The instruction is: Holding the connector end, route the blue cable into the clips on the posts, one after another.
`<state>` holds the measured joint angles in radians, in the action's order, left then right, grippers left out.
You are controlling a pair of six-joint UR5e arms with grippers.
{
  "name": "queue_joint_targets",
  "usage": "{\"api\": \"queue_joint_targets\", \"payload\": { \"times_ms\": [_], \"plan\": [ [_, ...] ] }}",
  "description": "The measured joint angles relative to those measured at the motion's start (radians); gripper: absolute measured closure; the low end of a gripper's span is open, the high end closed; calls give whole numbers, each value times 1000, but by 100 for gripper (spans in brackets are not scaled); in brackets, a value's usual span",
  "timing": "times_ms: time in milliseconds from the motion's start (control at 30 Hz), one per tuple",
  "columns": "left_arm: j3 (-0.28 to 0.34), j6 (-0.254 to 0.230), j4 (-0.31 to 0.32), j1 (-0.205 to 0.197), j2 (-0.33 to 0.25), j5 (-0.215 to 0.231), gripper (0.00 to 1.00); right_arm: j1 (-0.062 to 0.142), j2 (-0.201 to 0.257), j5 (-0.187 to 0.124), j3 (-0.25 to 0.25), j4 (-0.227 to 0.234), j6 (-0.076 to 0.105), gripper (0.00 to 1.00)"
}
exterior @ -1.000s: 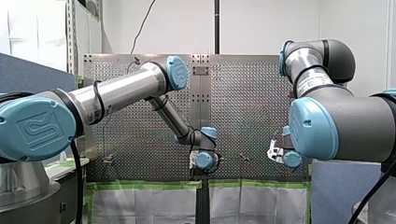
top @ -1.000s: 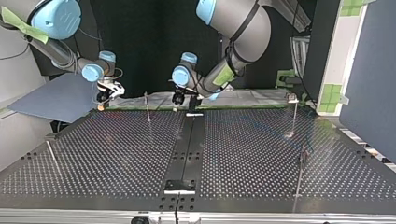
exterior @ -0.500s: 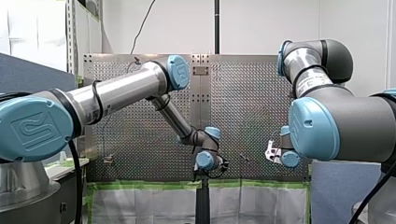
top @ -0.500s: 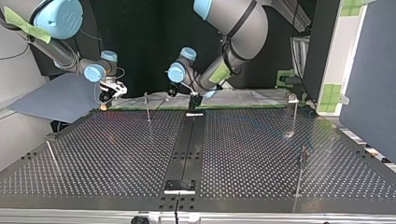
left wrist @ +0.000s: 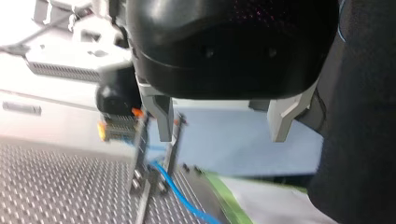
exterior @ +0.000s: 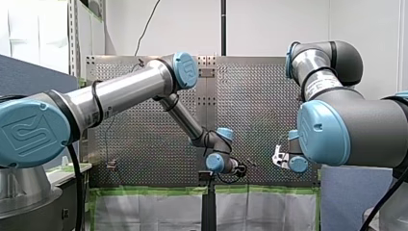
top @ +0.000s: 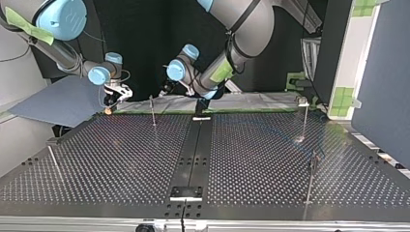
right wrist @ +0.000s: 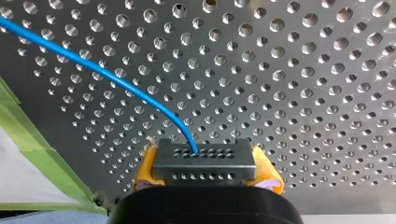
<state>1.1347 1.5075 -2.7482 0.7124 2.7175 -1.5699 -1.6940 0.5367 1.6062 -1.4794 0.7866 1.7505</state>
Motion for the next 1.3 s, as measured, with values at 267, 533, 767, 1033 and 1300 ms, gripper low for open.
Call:
{"api": "queue_joint_targets", "payload": {
  "times_ms": [267, 533, 767, 1033, 1300],
  "plan": [
    [0, 14, 9, 54, -6, 59, 0, -1, 0, 0, 0, -1, 1, 100],
    [0, 83, 78, 87, -6, 48, 0, -2, 0, 0, 0, -2, 0, 100],
    [0, 138, 133, 88, -5, -2, 0, 0, 1, -1, 0, -4, 1, 100],
    [0, 201, 196, 94, -5, -65, 0, 0, 0, -2, 0, -9, 0, 100],
    [0, 230, 215, 95, -5, -125, 0, 1, 1, -1, 0, -10, 0, 100]
  ]
}}
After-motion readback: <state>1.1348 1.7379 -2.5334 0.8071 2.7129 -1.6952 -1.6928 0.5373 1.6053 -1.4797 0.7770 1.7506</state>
